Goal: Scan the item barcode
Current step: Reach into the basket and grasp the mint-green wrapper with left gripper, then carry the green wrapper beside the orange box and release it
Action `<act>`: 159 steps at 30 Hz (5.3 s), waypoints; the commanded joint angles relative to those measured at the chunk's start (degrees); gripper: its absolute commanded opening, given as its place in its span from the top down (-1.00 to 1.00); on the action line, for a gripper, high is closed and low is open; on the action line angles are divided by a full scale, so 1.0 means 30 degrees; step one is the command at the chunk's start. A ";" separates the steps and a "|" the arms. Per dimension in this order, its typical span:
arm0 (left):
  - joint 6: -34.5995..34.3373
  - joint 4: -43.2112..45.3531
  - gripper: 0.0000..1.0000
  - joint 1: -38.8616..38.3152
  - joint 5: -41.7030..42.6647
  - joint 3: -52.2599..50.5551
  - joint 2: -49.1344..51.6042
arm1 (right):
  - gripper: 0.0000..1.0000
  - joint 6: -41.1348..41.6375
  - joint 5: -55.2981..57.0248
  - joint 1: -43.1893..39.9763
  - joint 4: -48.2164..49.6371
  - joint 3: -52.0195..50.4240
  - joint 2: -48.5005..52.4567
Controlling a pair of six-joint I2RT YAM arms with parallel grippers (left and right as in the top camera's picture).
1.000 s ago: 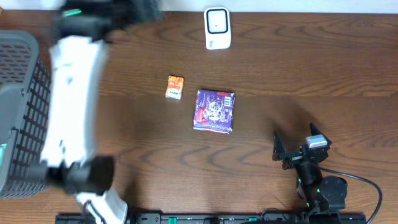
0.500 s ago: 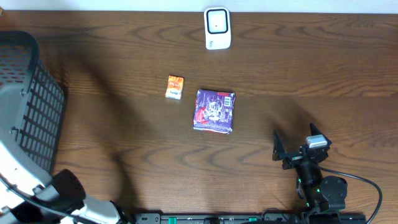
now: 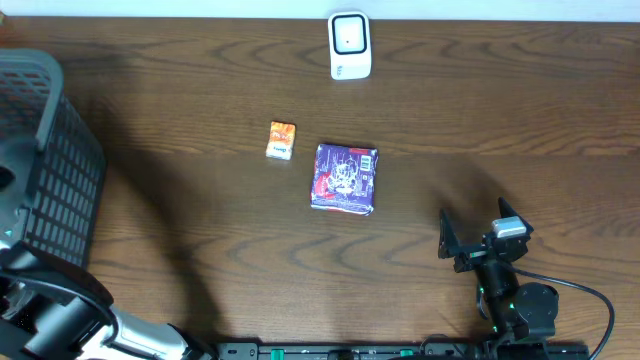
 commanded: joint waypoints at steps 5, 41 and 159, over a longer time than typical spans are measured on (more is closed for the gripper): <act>0.3665 0.4087 -0.98 0.0262 -0.0262 -0.3366 0.0117 | -0.99 0.0131 -0.0109 -0.0095 -0.0073 -0.0029 -0.0087; 0.4328 0.4736 0.62 0.2659 0.7053 -0.4685 0.4342 | -0.99 0.0124 -0.0109 -0.0095 -0.0073 -0.0036 -0.0087; -0.6054 0.9347 0.36 -2.2586 0.6958 -0.4000 0.1457 | -0.99 0.0124 -0.0109 -0.0095 -0.0066 -0.0036 -0.0087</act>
